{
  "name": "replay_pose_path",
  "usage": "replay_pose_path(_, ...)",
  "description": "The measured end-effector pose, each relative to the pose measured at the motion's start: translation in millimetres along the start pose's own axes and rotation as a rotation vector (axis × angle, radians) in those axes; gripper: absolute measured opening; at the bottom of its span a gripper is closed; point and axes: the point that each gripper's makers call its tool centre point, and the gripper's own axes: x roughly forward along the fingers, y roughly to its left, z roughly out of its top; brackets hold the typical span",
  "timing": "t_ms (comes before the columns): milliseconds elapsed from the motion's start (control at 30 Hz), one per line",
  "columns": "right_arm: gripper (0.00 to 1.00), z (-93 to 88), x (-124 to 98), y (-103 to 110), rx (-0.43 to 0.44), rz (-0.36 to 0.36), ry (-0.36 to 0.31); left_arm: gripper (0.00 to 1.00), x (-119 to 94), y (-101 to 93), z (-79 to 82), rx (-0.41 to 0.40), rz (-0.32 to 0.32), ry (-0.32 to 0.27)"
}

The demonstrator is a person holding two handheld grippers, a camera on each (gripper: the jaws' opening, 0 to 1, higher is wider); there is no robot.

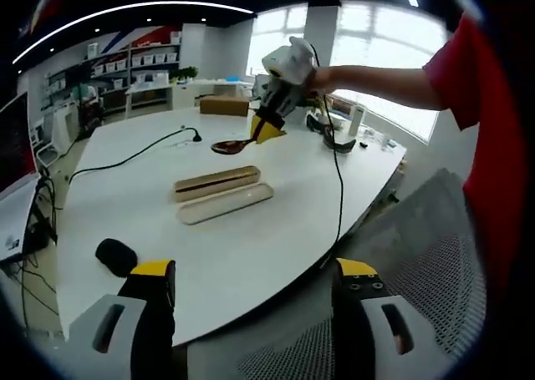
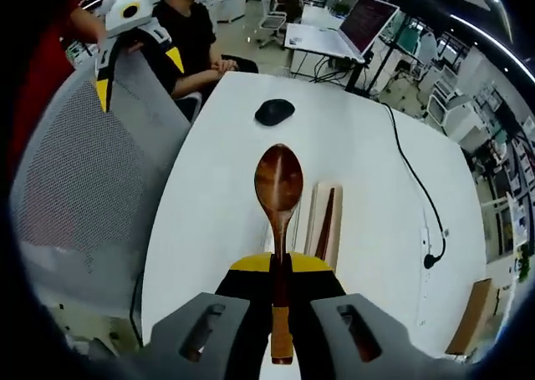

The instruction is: Arrange the utensils inside the cutlery case until each visible utensil rests in its matching compartment.

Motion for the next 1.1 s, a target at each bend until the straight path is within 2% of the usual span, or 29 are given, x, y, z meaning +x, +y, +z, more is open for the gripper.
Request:
replay_pose_path(167,0.01,-1.6,-4.7,-10.1,-0.032,0.008,0.025,0.77,0.0,-0.2,-0.7,0.001,0.001,0.005)
replay_pose_path(233,0.01,-4.2,-6.0,-4.3,-0.043,0.065,0.041,0.76,-1.0,1.2,-0.1,-0.004,0.007,-0.001)
replay_pose_path(267,0.01,-4.2,-6.1,-4.7,-0.048,0.064,0.041,0.76,-1.1,1.7,-0.2,-0.008,0.007,-0.002)
replay_pose_path(400,0.01,-5.4,-3.6,-10.8,-0.018,0.051,0.041,0.76,-1.6,3.0,0.7,-0.015,0.012,-0.007)
replay_pose_path(533,0.01,-6.3,-0.7,-14.1,-0.024,0.052,0.045,0.76,-1.9,3.6,1.4,-0.020,0.012,-0.012)
replay_pose_path(600,0.01,-6.8,-0.5,-17.1,-0.038,0.066,0.049,0.76,-2.0,4.3,1.2,-0.021,0.015,-0.013)
replay_pose_path(667,0.01,-12.3,-5.4,-20.2,-0.024,0.103,0.084,0.76,-1.9,4.2,0.5,-0.024,0.014,-0.008)
replay_pose_path(833,0.01,-8.2,-17.1,-43.1,-0.013,0.079,0.087,0.75,-2.2,4.0,0.7,-0.024,0.014,-0.010)
replay_pose_path(1000,0.01,-4.4,-19.2,-46.4,-0.013,0.084,0.082,0.75,-1.7,3.3,0.9,-0.023,0.008,-0.009)
replay_pose_path(1100,0.01,-5.9,-13.0,-49.6,-0.013,0.091,0.090,0.75,-1.7,4.1,1.6,-0.024,0.010,-0.012)
